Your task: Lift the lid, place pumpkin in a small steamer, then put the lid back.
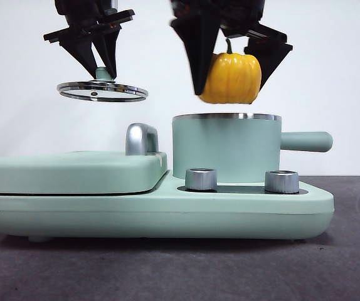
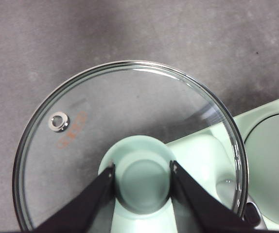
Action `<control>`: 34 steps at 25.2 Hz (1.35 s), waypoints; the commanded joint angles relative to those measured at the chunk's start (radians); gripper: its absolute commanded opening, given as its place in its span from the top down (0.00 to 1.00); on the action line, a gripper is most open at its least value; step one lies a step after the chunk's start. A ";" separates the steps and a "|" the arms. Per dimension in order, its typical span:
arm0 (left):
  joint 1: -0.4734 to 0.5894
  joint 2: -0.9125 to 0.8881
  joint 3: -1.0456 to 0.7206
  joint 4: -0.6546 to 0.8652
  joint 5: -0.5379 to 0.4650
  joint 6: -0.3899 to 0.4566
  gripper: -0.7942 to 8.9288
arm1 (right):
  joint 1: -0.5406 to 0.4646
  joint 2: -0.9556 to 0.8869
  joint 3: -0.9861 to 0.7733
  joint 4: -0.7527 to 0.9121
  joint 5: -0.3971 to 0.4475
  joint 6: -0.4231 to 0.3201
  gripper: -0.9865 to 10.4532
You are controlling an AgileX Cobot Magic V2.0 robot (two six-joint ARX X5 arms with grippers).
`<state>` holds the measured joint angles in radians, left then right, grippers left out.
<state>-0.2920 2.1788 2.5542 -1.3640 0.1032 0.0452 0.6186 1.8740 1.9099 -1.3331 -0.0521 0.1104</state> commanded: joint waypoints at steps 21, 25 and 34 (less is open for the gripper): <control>0.011 0.012 0.044 0.016 0.002 0.011 0.86 | -0.116 0.376 0.334 -0.082 -0.026 -0.039 0.63; 0.011 0.011 0.044 0.016 0.002 0.011 0.86 | -0.115 0.376 0.334 -0.082 -0.026 -0.031 0.63; 0.011 0.011 0.044 0.016 0.002 0.006 0.86 | -0.103 0.376 0.234 -0.084 -0.026 -0.018 0.63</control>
<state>-0.2779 2.1788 2.5542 -1.3640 0.1032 0.0448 0.5095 2.2265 2.1235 -1.3430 -0.0685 0.0837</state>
